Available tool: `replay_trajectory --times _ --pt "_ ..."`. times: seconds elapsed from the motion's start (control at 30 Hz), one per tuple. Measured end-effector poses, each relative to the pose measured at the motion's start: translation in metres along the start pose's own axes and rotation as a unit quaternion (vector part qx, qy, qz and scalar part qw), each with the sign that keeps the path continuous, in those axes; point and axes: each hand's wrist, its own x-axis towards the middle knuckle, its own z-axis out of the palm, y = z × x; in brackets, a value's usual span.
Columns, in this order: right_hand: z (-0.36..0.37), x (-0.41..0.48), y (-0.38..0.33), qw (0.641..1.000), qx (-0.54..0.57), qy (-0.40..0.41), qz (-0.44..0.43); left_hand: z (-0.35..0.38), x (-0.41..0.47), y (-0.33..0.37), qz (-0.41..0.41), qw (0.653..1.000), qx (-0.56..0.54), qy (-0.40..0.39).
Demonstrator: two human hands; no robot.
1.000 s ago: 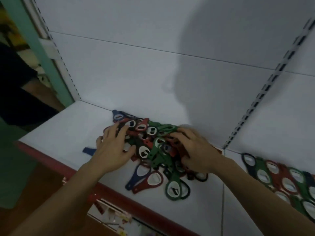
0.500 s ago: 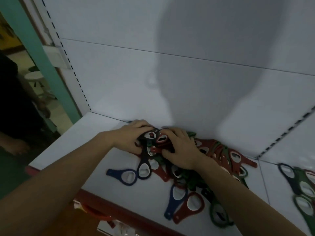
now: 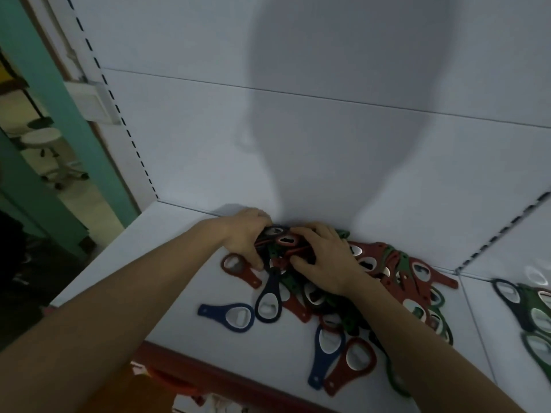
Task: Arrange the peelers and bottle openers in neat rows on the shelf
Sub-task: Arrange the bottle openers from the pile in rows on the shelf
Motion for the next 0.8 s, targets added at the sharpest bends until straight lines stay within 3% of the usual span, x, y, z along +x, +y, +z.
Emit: replay_trajectory --times 0.17,0.33,0.57,0.63,0.7,0.73,0.8 --pt "0.003 -0.001 0.004 1.0 0.018 0.024 -0.002 0.009 0.008 0.014 -0.072 0.995 0.056 0.039" --pt "0.003 -0.002 0.007 0.999 0.024 0.036 0.003 0.017 0.002 0.021 -0.063 0.989 0.106 0.077" --pt "0.007 -0.012 0.008 0.99 -0.053 0.132 -0.022 -0.01 -0.029 -0.001 -0.072 0.981 -0.086 0.161" --pt "0.005 -0.016 0.003 0.979 -0.097 0.178 -0.023 -0.012 -0.043 -0.005 -0.098 0.937 -0.269 0.2" --pt "0.002 -0.018 -0.004 0.971 -0.105 0.215 -0.026 -0.012 -0.06 0.001 -0.092 0.824 -0.518 0.21" --pt "-0.001 -0.018 -0.011 0.972 -0.068 0.224 -0.036 -0.011 -0.067 0.005 -0.076 0.766 -0.605 0.203" --pt "-0.011 -0.013 -0.029 0.975 0.103 0.193 -0.048 -0.006 -0.076 0.016 -0.047 0.702 -0.689 0.175"
